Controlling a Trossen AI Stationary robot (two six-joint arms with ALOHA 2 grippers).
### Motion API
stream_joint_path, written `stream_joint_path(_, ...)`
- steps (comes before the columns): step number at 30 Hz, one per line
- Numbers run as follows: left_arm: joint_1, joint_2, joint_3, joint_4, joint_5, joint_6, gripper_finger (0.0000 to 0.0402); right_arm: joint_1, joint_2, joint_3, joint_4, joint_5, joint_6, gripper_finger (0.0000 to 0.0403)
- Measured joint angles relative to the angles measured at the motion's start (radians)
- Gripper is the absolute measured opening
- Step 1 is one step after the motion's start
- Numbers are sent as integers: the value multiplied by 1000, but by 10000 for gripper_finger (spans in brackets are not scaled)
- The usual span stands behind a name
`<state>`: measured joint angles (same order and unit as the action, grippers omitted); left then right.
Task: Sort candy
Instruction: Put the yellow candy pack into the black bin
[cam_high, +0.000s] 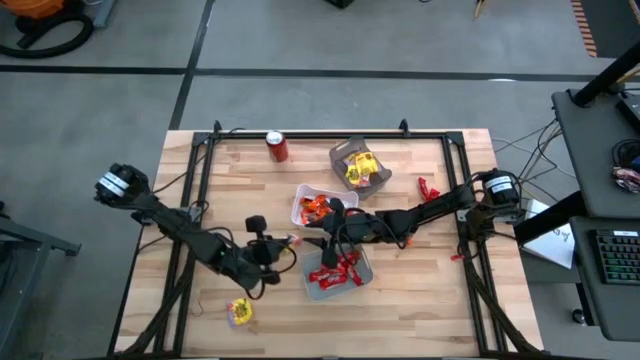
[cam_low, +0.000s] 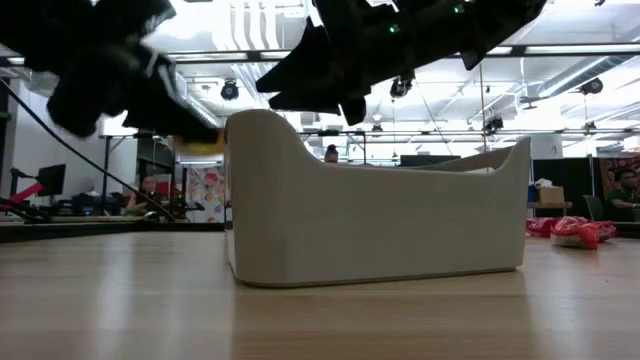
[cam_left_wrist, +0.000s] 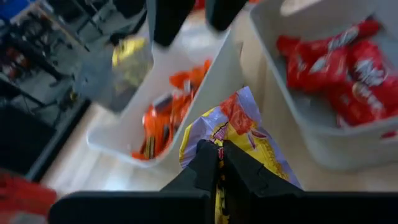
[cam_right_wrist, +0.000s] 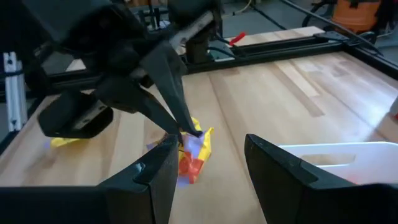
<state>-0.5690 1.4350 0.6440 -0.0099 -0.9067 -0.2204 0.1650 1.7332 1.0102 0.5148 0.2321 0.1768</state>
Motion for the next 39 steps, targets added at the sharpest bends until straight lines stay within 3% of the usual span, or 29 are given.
stream_joint_path(10,0,19,132,-2,-80,175,0,1,1,1,-8,-24,41,178)
stream_joint_path(20,1,61,146,68,-80,197,0,1,2,1,-8,-60,52,172)
stream_joint_path(24,2,70,145,97,-81,223,0,1,2,1,-8,-67,52,134)
stream_joint_path(30,1,74,146,113,-80,217,1,1,2,1,-8,-125,45,30)
stream_joint_path(39,1,71,146,96,-80,206,58,0,2,1,-11,-128,20,15)
